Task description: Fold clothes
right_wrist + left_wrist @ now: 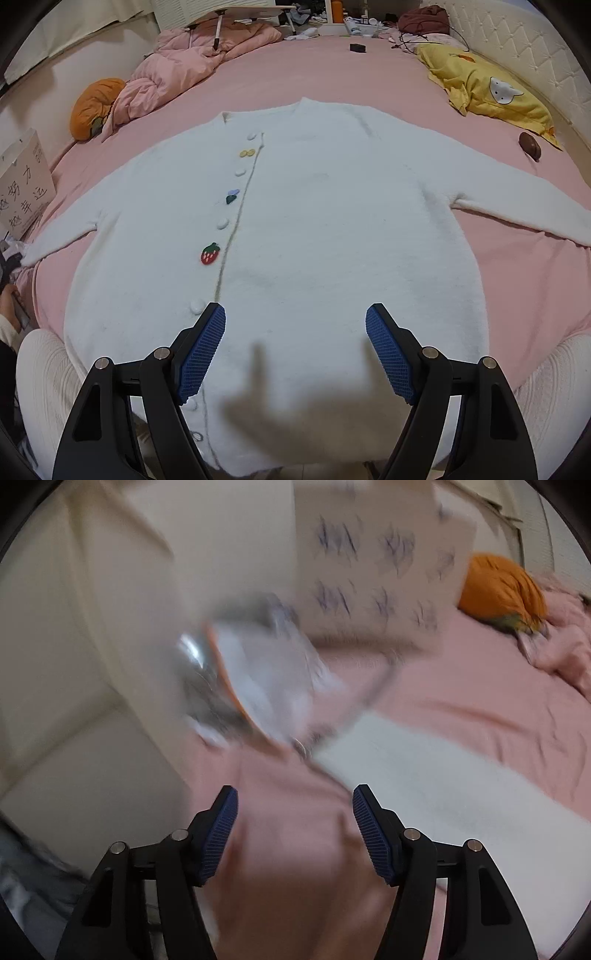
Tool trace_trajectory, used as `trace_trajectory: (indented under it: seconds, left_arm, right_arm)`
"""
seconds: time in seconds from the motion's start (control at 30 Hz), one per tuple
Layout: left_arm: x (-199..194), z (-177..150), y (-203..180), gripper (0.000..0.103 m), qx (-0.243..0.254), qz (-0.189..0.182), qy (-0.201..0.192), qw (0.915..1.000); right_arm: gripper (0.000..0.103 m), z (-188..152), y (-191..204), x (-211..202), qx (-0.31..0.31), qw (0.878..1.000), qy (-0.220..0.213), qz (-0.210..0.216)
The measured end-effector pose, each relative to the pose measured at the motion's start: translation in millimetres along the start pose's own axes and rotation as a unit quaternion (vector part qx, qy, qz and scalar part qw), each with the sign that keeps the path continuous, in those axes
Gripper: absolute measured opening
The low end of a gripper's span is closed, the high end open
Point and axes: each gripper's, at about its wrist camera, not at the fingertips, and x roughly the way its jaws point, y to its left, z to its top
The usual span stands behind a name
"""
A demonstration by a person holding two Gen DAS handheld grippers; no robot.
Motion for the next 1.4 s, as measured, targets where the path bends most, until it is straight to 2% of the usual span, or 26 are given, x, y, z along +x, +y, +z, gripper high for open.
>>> trace_trajectory:
  seconds: [0.03, 0.07, 0.1, 0.13, 0.17, 0.2, 0.3, 0.37, 0.4, 0.43, 0.53, 0.57, 0.63, 0.67, 0.73, 0.77, 0.83, 0.9, 1.0, 1.07, 1.17, 1.2, 1.23, 1.33, 1.37, 1.4]
  left_arm:
    - [-11, 3, -14, 0.069, 0.016, -0.046, -0.008, 0.9988]
    - [-21, 6, -35, 0.073, 0.041, -0.11, -0.005, 0.9931]
    - [-28, 7, -58, 0.083, 0.068, -0.171, 0.009, 0.9828]
    - [-33, 3, -83, 0.083, 0.098, -0.228, 0.037, 0.9681]
    - [-37, -2, -106, 0.083, 0.127, -0.266, 0.057, 0.9538]
    - [-39, -8, -122, 0.083, 0.154, -0.276, 0.065, 0.9465]
    - [-37, -28, -161, 0.083, 0.233, -0.255, 0.073, 0.9355]
    - [-21, -36, -160, 0.084, 0.253, -0.235, 0.09, 0.9341]
    - [-15, -36, -153, 0.09, 0.246, -0.244, 0.096, 0.9331]
    - [-8, -34, -143, 0.094, 0.237, -0.241, 0.099, 0.936]
    - [20, -17, -103, 0.096, 0.201, -0.182, 0.103, 0.957]
    - [30, -12, -89, 0.097, 0.185, -0.174, 0.113, 0.9606]
    - [51, -3, -61, 0.097, 0.144, -0.188, 0.153, 0.9594]
    - [57, 2, -51, 0.097, 0.13, -0.183, 0.163, 0.9607]
    - [48, 16, -36, 0.084, 0.136, -0.091, 0.132, 0.9776]
    - [40, 21, -32, 0.084, 0.144, -0.074, 0.117, 0.9798]
    - [12, 29, -28, 0.084, 0.154, -0.092, 0.093, 0.9793]
    - [-32, 26, -34, 0.084, 0.178, -0.154, 0.1, 0.9666]
    - [-99, 10, -47, 0.084, 0.219, -0.241, 0.122, 0.9374]
    - [-147, -12, -59, 0.084, 0.247, -0.307, 0.145, 0.9078]
    - [-226, -63, -75, 0.085, 0.288, -0.396, 0.19, 0.8511]
    - [-248, -82, -78, 0.085, 0.298, -0.414, 0.202, 0.8364]
    - [-264, -100, -80, 0.085, 0.307, -0.421, 0.21, 0.8275]
    - [-316, -172, -89, 0.085, 0.35, -0.44, 0.24, 0.7916]
    - [-328, -192, -90, 0.085, 0.355, -0.442, 0.251, 0.7848]
    - [-334, -207, -89, 0.085, 0.349, -0.439, 0.262, 0.7856]
  right_arm:
    - [0.079, 0, 0, 0, 0.001, 1.0, 0.0, 0.0]
    - [0.079, 1, 1, 0, 0.002, 1.0, 0.0, 0.001]
    - [0.079, 1, 1, 0, 0.003, 1.0, -0.001, 0.0]
    - [0.079, 1, 1, -1, 0.004, 1.0, -0.001, -0.001]
    - [0.079, 1, 0, -2, 0.004, 1.0, -0.002, -0.002]
    - [0.079, 0, 0, -3, 0.005, 1.0, -0.004, -0.004]
    - [0.079, -1, -5, -9, 0.016, 1.0, -0.009, -0.007]
    - [0.079, -1, -10, -13, 0.027, 1.0, -0.013, -0.006]
    - [0.079, -1, -13, -14, 0.031, 0.999, -0.015, -0.006]
    - [0.079, -1, -16, -15, 0.035, 0.999, -0.015, -0.005]
    - [0.079, -3, -23, -15, 0.044, 0.999, -0.015, 0.001]
    - [0.079, -3, -25, -14, 0.047, 0.999, -0.015, 0.004]
    - [0.079, -3, -27, -15, 0.051, 0.999, -0.016, 0.004]
    - [0.079, -3, -27, -17, 0.05, 0.999, -0.02, -0.004]
    - [0.079, -3, -23, -26, 0.031, 0.997, -0.039, -0.064]
    - [0.079, -2, -19, -31, 0.017, 0.994, -0.047, -0.092]
    - [0.079, 1, -14, -41, 0.002, 0.992, -0.058, -0.111]
    - [0.079, 2, -11, -51, 0.004, 0.993, -0.062, -0.101]
    - [0.079, 2, -6, -60, 0.003, 0.995, -0.052, -0.088]
    - [0.079, 0, -3, -66, 0.001, 0.995, -0.045, -0.084]
    - [0.079, -5, 1, -80, 0.007, 0.996, -0.043, -0.077]
    - [0.079, -8, 3, -84, 0.009, 0.996, -0.041, -0.075]
    - [0.079, -12, 3, -88, 0.009, 0.996, -0.04, -0.073]
    - [0.079, -27, 7, -96, -0.003, 0.996, -0.042, -0.076]
    - [0.079, -32, 8, -97, -0.009, 0.996, -0.041, -0.077]
    - [0.079, -35, 8, -96, -0.012, 0.996, -0.037, -0.075]
